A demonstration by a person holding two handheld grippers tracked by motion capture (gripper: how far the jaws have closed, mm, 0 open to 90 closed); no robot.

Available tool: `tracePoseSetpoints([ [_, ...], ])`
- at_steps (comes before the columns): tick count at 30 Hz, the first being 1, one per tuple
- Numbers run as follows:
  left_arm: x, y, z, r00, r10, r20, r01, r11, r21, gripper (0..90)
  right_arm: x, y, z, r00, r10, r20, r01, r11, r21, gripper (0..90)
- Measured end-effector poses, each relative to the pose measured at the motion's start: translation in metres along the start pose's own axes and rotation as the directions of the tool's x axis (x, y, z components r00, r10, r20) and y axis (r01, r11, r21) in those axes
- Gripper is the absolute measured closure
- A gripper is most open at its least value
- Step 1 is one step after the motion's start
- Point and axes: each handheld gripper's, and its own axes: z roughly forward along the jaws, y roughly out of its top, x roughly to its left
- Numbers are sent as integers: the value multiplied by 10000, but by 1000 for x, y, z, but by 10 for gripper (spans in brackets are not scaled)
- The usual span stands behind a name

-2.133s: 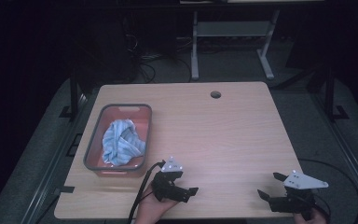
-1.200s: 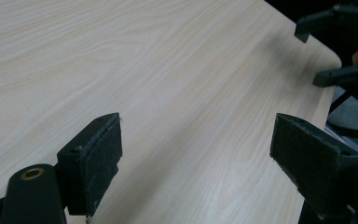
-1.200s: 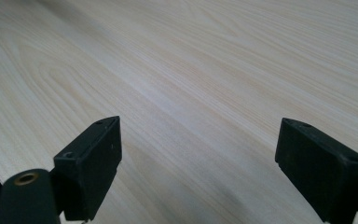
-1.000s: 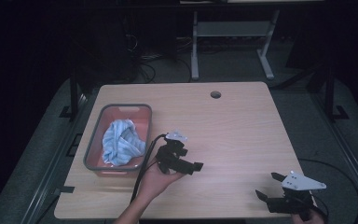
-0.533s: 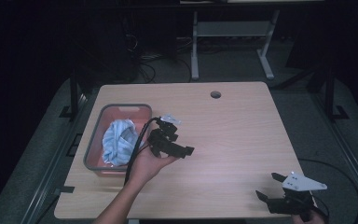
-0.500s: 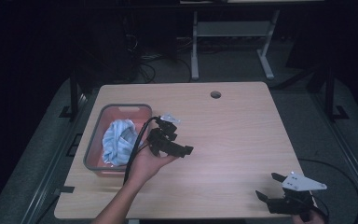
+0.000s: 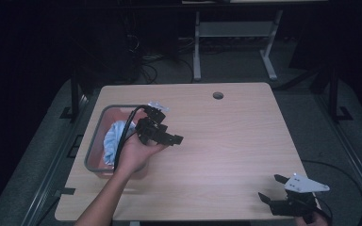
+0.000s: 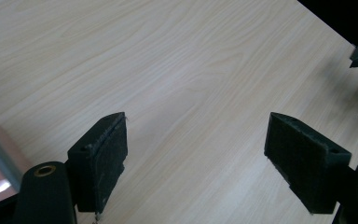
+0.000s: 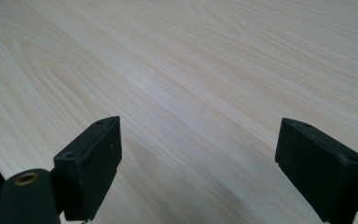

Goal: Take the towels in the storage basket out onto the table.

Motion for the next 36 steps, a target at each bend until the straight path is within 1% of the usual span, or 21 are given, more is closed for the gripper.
tracePoseSetpoints([
  [3,7,-1,-6,9999,-69,-150,70,10000,39,207,1,0,0,10000,-64,13,64,10000,55,139],
  [4,10,-1,-8,9997,-141,-207,142,9999,36,207,2,0,1,10000,21,-11,-21,10000,85,139],
  [5,13,0,-10,9995,-220,-246,222,9997,62,206,1,0,1,10000,-71,-8,71,9999,96,139],
  [6,16,-1,-13,9993,-270,-270,269,9996,-37,206,1,1,1,10000,-68,-17,68,9999,98,139],
  [9,23,-3,-19,9982,-477,-375,473,9988,-125,205,1,1,1,10000,-74,-1,74,9999,85,139],
  [10,25,-4,-20,9976,-543,-440,539,9985,-118,205,1,1,1,10000,-6,-6,6,10000,77,139],
  [11,29,-6,-23,9966,-616,-551,610,9981,-121,205,1,0,1,10000,-36,-7,36,9999,96,140],
  [14,32,-7,-27,9955,-686,-652,677,9976,-160,206,1,0,0,10000,13,0,-13,10000,82,140],
  [16,35,-9,-31,9947,-726,-726,715,9973,-179,207,0,0,0,9999,-98,21,98,9999,40,139],
  [17,36,-10,-33,9941,-738,-796,727,9972,-167,206,1,1,0,10000,-2,23,2,10000,45,140],
  [19,40,-12,-38,9926,-850,-863,833,9962,-236,207,2,1,0,10000,26,19,-26,10000,76,139],
  [21,43,-13,-41,9915,-937,-903,916,9954,-262,209,1,1,0,10000,-89,24,89,9999,86,139],
  [24,49,-16,-46,9895,-1059,-986,1031,9941,-333,210,2,1,0,10000,-70,24,70,9999,110,139],
  [26,54,-18,-50,9866,-1211,-1093,1171,9922,-427,210,2,1,0,10000,-24,25,24,9999,112,139],
  [28,59,-21,-53,9845,-1369,-1100,1323,9901,-475,209,2,1,0,10000,-45,47,45,10000,78,139],
  [29,62,-23,-55,9824,-1447,-1184,1398,9889,-495,210,1,1,0,9999,-86,52,86,9999,87,139],
  [30,64,-25,-56,9803,-1532,-1243,1477,9876,-524,209,2,0,0,10000,14,19,-14,10000,98,139],
  [32,69,-29,-61,9765,-1790,-1200,1724,9830,-634,209,2,0,0,10000,2,16,-2,9999,104,139],
  [33,72,-31,-63,9737,-1900,-1254,1819,9806,-732,209,1,0,0,10000,-34,24,34,10000,86,139],
  [34,74,-32,-65,9719,-1941,-1330,1856,9799,-734,209,1,0,0,10000,-94,32,94,9999,78,140],
  [36,78,-36,-69,9689,-2033,-1411,1945,9781,-741,211,1,0,-1,10000,-46,25,46,10000,79,139],
])
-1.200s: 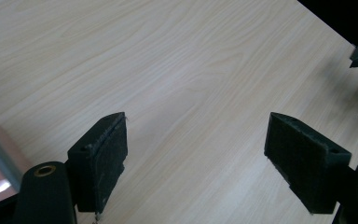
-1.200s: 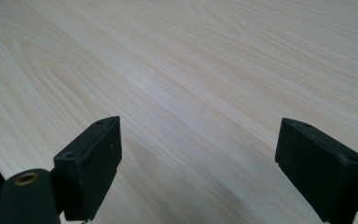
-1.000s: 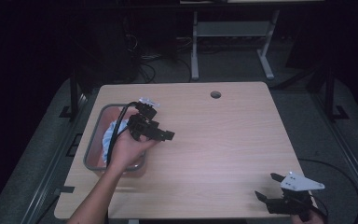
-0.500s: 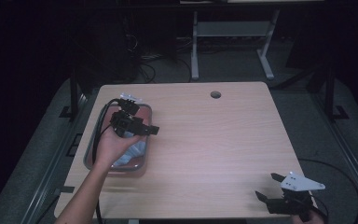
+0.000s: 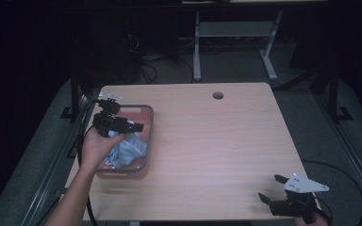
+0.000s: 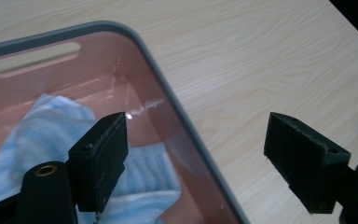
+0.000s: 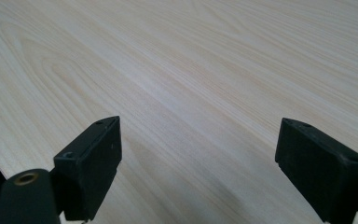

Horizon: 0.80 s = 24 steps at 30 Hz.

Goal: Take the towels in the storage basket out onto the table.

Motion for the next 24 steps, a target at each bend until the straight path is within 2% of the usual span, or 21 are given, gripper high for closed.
tracePoseSetpoints([
  [5,12,-7,-5,9992,-250,-327,251,9997,13,211,-2,-2,-1,10000,43,40,-42,10000,-54,139],
  [10,23,-15,-8,9972,-563,-483,563,9984,-19,210,0,-1,0,10000,5,-12,-5,10000,-43,139],
  [15,35,-23,-8,9922,-902,-863,908,9959,23,211,1,-1,1,10000,5,-38,-5,10000,-18,139],
  [24,49,-37,8,9857,-1365,-985,1404,9895,331,211,2,0,2,10000,-40,-64,40,10000,5,139],
])
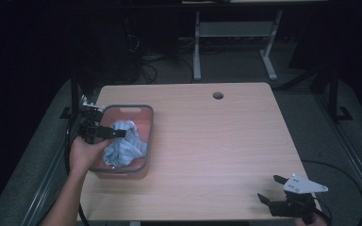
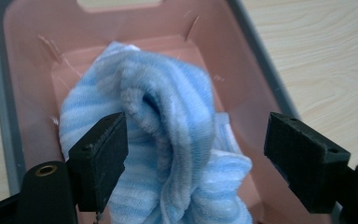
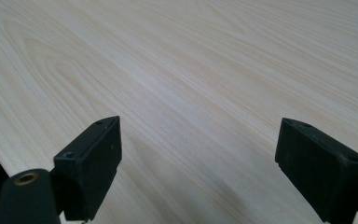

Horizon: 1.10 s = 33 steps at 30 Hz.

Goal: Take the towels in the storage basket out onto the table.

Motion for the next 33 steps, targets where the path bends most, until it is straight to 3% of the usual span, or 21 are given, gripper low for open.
tracePoseSetpoints([
  [6,1,-3,19,9999,-52,-95,57,9988,496,225,1,1,0,9999,-95,-45,95,10000,30,139],
  [12,4,-5,33,9992,-378,-135,387,9962,782,241,1,1,1,9999,-44,-103,44,10000,27,139],
  [19,-2,-5,47,9993,-190,-309,227,9923,1218,318,1,1,2,9999,-46,-107,47,10000,47,139],
  [21,-3,-5,50,9997,29,-233,3,9910,1338,352,1,1,1,9999,-67,-104,67,10000,22,139],
  [23,-6,-5,52,9985,311,-459,-240,9887,1482,418,1,1,1,9999,-68,-88,68,10000,5,139],
  [27,-5,-5,53,9986,307,-437,-239,9886,1489,511,1,1,2,9999,-47,-104,47,10000,23,139],
  [31,-3,-8,53,9988,382,-316,-319,9829,1812,651,1,2,0,9999,-78,-80,77,10000,-50,139],
  [33,-3,-9,53,9990,393,-226,-347,9837,1765,664,1,2,0,10000,-57,-31,57,10000,-62,139],
])
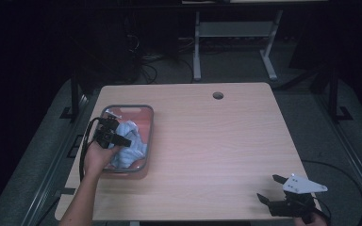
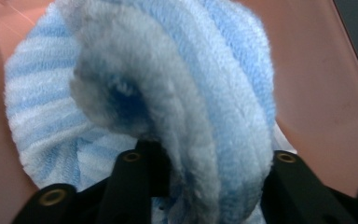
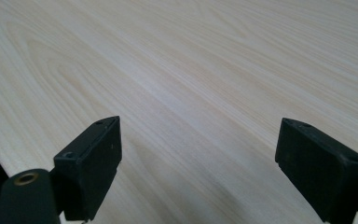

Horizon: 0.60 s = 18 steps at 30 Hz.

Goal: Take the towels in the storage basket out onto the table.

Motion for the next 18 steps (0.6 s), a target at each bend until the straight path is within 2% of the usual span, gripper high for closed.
tracePoseSetpoints([
  [6,2,-3,-4,9997,-4,225,7,9999,-104,706,-1,0,-1,10000,49,59,-49,10000,-13,139],
  [10,2,-5,-9,9983,-86,573,98,9997,-212,731,-2,0,-3,9998,76,172,-74,9999,-86,139],
  [12,2,-6,-13,9980,19,638,0,9995,-305,736,-3,-1,-3,9998,74,203,-72,9999,-85,139],
  [17,0,-8,-25,9969,85,783,-19,9965,-839,736,-2,1,-5,9996,77,254,-73,9998,-170,139],
  [18,0,-8,-30,9955,65,947,32,9947,-1025,735,-2,1,-5,9996,59,262,-54,9998,-192,139],
])
